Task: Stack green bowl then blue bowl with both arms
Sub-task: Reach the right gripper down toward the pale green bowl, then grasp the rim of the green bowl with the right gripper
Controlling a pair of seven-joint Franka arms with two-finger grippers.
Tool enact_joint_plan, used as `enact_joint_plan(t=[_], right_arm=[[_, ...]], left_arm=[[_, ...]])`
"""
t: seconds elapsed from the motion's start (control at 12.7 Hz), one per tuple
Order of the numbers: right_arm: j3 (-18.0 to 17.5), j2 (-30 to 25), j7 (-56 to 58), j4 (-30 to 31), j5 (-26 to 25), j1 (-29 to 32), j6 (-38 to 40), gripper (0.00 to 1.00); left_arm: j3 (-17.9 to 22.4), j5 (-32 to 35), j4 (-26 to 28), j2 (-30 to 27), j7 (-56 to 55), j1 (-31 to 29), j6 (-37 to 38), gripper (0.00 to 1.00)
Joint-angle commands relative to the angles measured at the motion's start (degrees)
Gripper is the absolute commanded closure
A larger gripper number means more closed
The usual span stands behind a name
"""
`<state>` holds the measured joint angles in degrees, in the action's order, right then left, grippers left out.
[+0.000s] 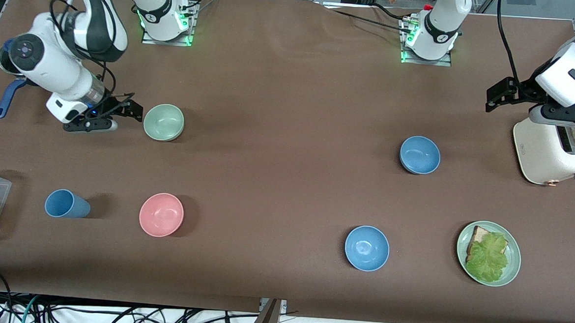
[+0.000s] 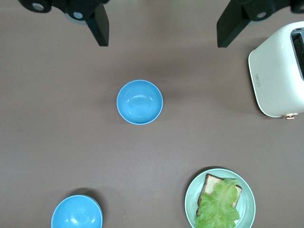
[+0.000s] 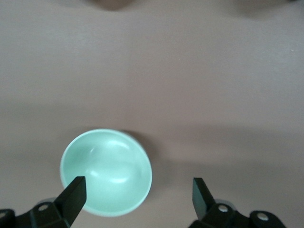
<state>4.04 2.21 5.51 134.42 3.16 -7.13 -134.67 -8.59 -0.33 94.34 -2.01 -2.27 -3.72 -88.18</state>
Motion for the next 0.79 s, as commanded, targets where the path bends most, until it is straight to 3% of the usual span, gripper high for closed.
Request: enact_joint_plan(t=[0.0,0.31,0.71], right_arm=[[0.0,3.7,1.8,4.1,0.7,-0.1,-8.8,0.01],[-0.1,6.2,2.4,8.1,0.7,-0.1,-14.5,0.09],[-0.5,10.6,2.3,8.1,0.8,-0.1,-18.9,0.43]], left_arm=[[-0.2,-1.3,-1.1,0.2,-0.5,0.0,0.8,0.0],[-0.2,-1.3,-1.1,0.2,-0.4,-0.1,1.0,0.0],[-0.3,-1.3,-1.1,0.2,-0.4,-0.1,1.2,0.0]])
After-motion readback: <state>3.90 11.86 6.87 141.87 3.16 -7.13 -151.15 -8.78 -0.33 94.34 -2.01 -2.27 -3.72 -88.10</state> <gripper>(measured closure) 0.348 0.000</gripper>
